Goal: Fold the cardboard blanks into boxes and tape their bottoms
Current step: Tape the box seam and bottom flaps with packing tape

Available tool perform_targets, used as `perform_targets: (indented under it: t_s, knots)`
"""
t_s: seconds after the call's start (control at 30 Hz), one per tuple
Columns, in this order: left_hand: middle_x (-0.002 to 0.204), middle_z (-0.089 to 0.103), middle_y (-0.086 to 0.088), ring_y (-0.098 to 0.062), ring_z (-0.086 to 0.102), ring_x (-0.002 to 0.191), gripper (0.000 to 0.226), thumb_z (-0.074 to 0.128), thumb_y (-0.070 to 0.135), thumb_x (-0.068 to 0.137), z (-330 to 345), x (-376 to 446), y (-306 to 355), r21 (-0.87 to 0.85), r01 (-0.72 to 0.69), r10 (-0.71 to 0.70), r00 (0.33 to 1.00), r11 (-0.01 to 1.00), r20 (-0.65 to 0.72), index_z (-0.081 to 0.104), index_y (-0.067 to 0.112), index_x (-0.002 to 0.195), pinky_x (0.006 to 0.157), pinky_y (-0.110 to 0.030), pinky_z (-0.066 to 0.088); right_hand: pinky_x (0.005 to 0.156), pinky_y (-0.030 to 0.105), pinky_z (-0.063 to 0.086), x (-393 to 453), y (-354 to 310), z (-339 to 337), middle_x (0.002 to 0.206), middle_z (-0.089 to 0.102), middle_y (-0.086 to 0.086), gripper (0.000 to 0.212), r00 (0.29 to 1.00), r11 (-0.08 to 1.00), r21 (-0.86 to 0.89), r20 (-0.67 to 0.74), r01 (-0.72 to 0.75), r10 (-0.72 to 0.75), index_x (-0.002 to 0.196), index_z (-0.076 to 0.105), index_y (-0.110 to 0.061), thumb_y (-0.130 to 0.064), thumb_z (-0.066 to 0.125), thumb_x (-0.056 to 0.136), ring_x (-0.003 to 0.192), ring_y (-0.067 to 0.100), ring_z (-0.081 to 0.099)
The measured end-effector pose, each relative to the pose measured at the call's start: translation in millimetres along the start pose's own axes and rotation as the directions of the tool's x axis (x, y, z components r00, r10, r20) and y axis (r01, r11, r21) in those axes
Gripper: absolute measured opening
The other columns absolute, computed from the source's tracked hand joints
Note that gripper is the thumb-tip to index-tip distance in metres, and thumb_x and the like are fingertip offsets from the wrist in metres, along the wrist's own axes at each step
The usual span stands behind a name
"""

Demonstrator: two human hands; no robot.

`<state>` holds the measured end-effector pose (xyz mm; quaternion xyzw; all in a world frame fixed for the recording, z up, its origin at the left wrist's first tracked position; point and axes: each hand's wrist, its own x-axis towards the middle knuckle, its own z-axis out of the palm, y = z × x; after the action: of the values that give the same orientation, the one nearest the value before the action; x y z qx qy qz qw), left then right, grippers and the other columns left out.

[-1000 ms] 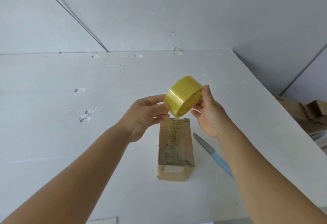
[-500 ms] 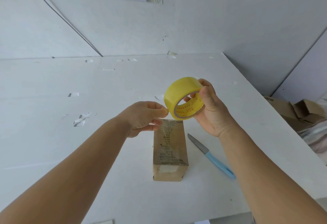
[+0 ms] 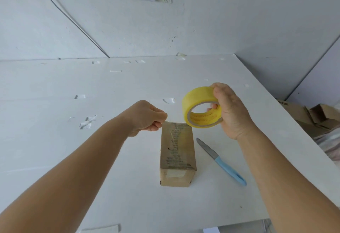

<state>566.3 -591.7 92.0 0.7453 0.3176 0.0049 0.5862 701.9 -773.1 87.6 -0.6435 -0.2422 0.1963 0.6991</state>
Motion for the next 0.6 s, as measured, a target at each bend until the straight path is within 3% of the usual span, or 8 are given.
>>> perform_targets:
  t_s: [0.07,0.13,0.23,0.3,0.47,0.6]
  knots:
    - [0.07,0.064,-0.007,-0.011,0.06,0.062,0.007,0.069,0.008,0.083,-10.2,1.0,-4.1,0.035,0.017,-0.016,1.0,0.999,-0.017,0.07,0.001,0.081,0.059,-0.018,0.052,0.072,0.027,0.042,-2.0,-0.4,-12.1,0.08,0.055,-0.008,0.022,1.0,0.985,-0.174,0.014,0.014,-0.012,0.078,0.067,-0.038,-0.053,0.064,0.063,0.073,0.007,0.051]
    - [0.069,0.066,-0.005,-0.012,0.062,0.063,0.006,0.071,0.009,0.081,-13.5,2.5,-7.3,0.075,0.025,-0.025,1.0,0.997,-0.009,0.071,0.002,0.081,0.06,-0.019,0.053,0.067,0.017,0.04,-2.6,1.2,-19.9,0.073,0.055,-0.012,0.006,0.999,0.963,-0.27,0.046,0.014,-0.002,0.079,0.066,-0.035,-0.039,0.068,0.076,0.068,0.001,0.051]
    - [0.07,0.067,-0.004,-0.013,0.062,0.065,0.005,0.072,0.009,0.08,-15.1,5.7,-12.2,0.136,0.036,-0.032,0.999,0.99,-0.033,0.071,0.004,0.079,0.065,-0.022,0.055,0.069,0.017,0.041,-2.6,7.5,-28.3,0.08,0.059,-0.012,0.011,0.999,0.892,-0.452,0.05,0.026,-0.004,0.082,0.065,-0.035,-0.024,0.068,0.085,0.076,0.004,0.055]
    - [0.067,0.066,-0.003,-0.013,0.062,0.065,0.005,0.072,0.008,0.08,-17.8,7.1,-13.7,0.145,0.034,-0.031,0.999,0.989,-0.024,0.071,0.004,0.077,0.063,-0.022,0.054,0.074,0.024,0.041,-5.1,11.5,-33.2,0.093,0.06,-0.005,0.011,0.999,0.858,-0.514,0.026,-0.004,0.02,0.083,0.065,-0.038,-0.029,0.071,0.082,0.086,0.013,0.057]
    - [0.071,0.067,-0.003,-0.013,0.062,0.066,0.007,0.067,0.008,0.083,-17.0,11.1,-18.3,0.14,0.028,-0.03,0.999,0.99,0.014,0.069,0.004,0.078,0.065,-0.024,0.053,0.07,0.025,0.039,-12.3,20.4,-35.1,0.089,0.057,-0.009,0.009,0.998,0.843,-0.536,0.013,-0.051,0.069,0.084,0.063,-0.037,-0.037,0.071,0.079,0.085,0.013,0.055]
    - [0.069,0.067,-0.003,-0.015,0.061,0.066,0.01,0.065,0.007,0.084,-15.6,16.4,-24.8,0.14,0.041,-0.04,0.999,0.989,-0.009,0.068,0.005,0.075,0.069,-0.027,0.054,0.075,0.026,0.038,-14.3,27.7,-33.1,0.101,0.057,-0.002,0.02,0.994,0.822,-0.562,-0.006,-0.091,0.106,0.083,0.062,-0.043,-0.05,0.062,0.065,0.092,0.015,0.055]
